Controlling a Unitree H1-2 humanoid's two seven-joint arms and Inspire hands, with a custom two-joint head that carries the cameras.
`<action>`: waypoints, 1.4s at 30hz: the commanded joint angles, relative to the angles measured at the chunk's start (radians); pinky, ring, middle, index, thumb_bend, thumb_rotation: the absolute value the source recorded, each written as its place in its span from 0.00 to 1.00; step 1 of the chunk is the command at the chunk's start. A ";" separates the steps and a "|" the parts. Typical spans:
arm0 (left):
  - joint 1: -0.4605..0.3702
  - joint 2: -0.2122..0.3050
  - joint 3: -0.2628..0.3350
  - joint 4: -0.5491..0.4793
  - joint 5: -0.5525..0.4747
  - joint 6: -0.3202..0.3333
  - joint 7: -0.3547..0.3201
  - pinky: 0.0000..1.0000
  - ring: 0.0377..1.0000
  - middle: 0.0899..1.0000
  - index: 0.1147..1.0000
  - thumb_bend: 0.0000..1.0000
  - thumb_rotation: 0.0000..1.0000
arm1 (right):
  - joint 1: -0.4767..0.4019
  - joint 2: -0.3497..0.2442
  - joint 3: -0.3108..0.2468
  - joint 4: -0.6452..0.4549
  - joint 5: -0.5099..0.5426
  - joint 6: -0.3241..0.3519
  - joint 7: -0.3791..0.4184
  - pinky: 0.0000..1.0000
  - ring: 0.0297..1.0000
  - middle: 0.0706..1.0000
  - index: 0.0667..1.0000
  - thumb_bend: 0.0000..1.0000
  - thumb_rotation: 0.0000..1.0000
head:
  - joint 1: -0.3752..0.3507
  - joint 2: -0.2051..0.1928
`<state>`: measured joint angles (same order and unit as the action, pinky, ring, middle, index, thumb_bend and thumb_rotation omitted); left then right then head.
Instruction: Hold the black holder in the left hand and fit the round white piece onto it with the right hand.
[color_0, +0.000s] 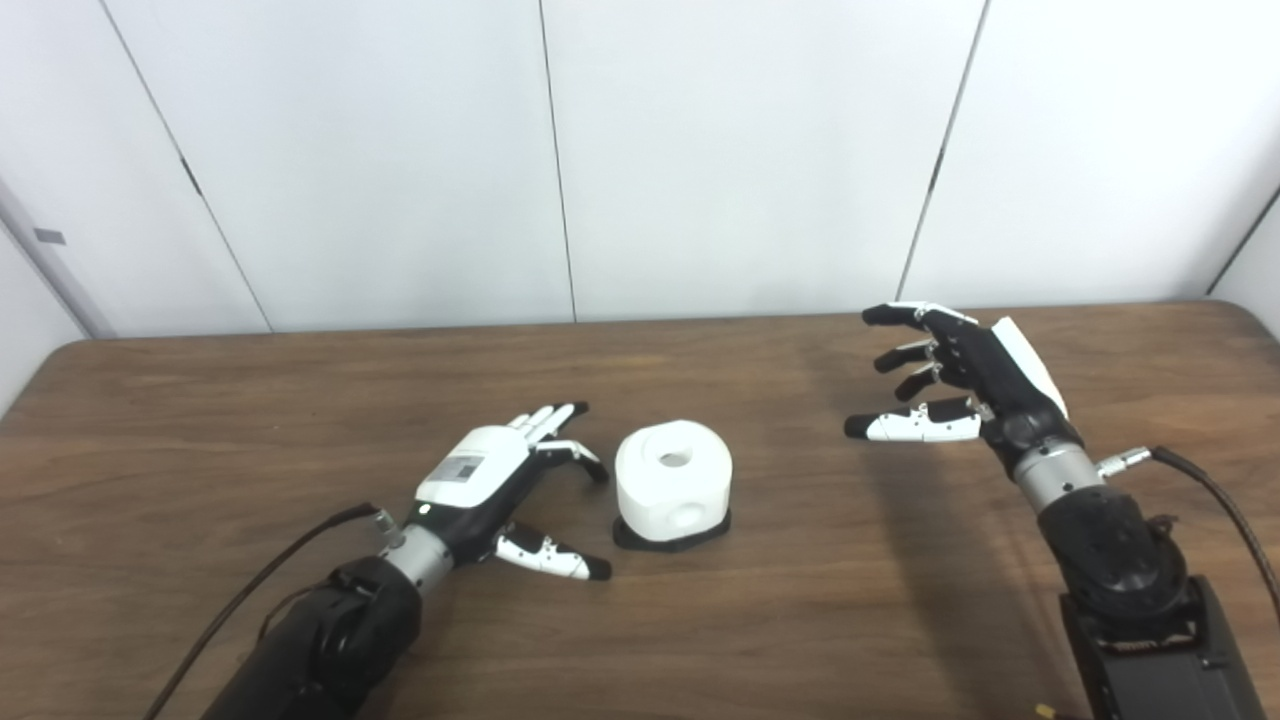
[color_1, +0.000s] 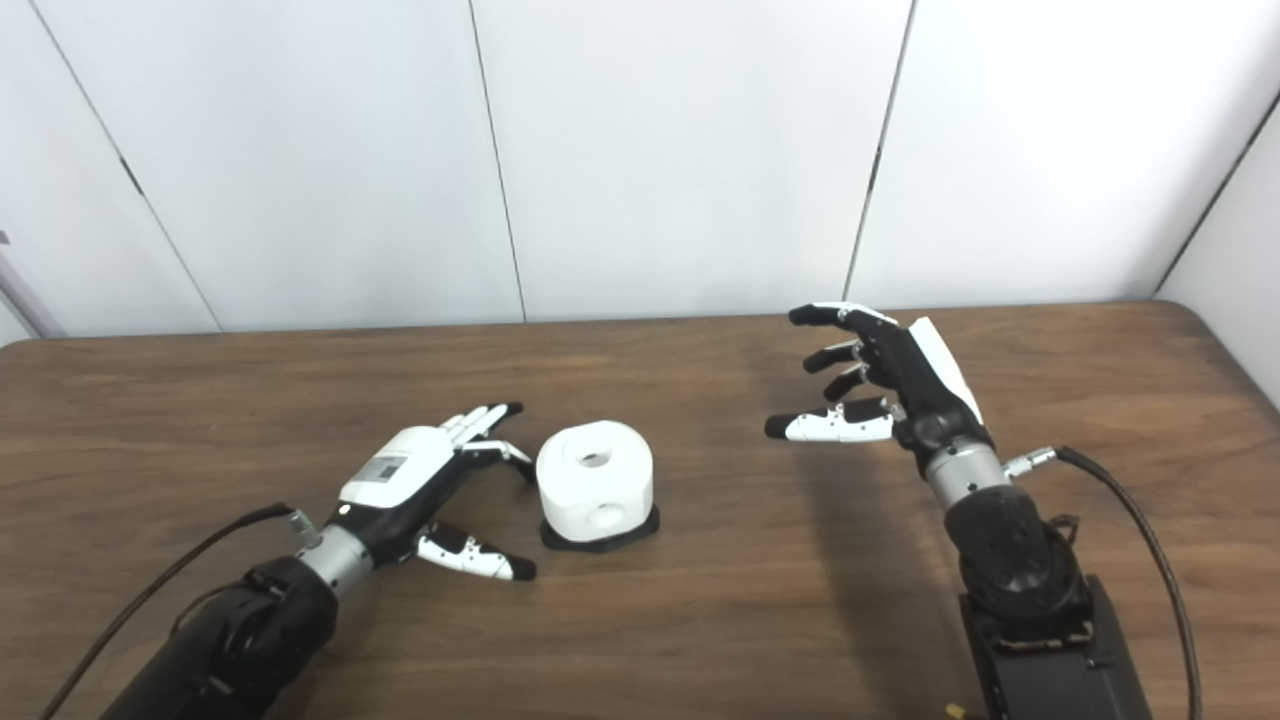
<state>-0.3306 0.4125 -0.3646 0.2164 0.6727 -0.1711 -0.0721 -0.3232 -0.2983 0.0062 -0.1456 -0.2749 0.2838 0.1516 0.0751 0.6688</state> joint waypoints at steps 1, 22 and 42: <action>0.031 0.034 0.063 0.027 -0.032 0.058 0.005 0.92 1.00 0.98 0.89 0.92 0.21 | -0.036 -0.014 -0.009 -0.011 0.012 -0.052 -0.016 0.48 0.63 0.81 0.72 0.75 0.00 | 0.001 0.000; 0.065 -0.283 0.388 -0.113 -0.733 -0.043 -0.005 0.60 0.69 0.72 0.72 0.67 0.16 | 0.024 0.075 -0.021 0.013 0.030 -0.146 -0.101 0.49 0.58 0.66 0.65 0.62 0.07 | -0.017 -0.008; 0.079 -0.275 0.387 -0.111 -0.693 -0.061 -0.005 0.60 0.71 0.76 0.74 0.74 0.06 | 0.068 0.182 -0.039 0.032 0.071 -0.167 -0.184 0.56 0.66 0.69 0.67 0.62 0.19 | -0.044 -0.073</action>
<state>-0.2270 0.1308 0.0218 0.1392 -0.0308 -0.2008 -0.0819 -0.2268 -0.1142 -0.0290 -0.0888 -0.2057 0.1491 -0.0150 0.0307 0.5952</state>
